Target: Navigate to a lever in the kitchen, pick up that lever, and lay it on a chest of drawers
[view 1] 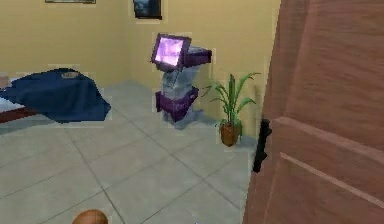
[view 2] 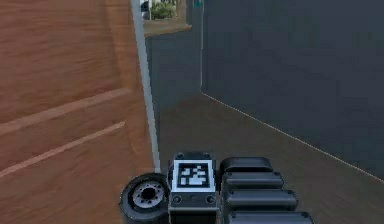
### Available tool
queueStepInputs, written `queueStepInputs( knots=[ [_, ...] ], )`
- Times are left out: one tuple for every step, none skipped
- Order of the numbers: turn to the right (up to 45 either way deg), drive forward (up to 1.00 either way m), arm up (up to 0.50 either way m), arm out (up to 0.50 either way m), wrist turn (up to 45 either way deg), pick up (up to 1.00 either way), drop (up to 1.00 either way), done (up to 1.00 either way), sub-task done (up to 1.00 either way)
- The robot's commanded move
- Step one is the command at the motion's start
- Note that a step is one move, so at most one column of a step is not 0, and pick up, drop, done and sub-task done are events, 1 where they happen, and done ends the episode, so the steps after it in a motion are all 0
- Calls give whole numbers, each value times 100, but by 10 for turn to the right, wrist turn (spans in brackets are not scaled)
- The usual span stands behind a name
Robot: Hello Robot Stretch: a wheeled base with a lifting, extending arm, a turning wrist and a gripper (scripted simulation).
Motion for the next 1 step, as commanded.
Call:
queueStepInputs(
  knots=[
    [-30,0,0,0,0,0,0,0,0]
  ],
)
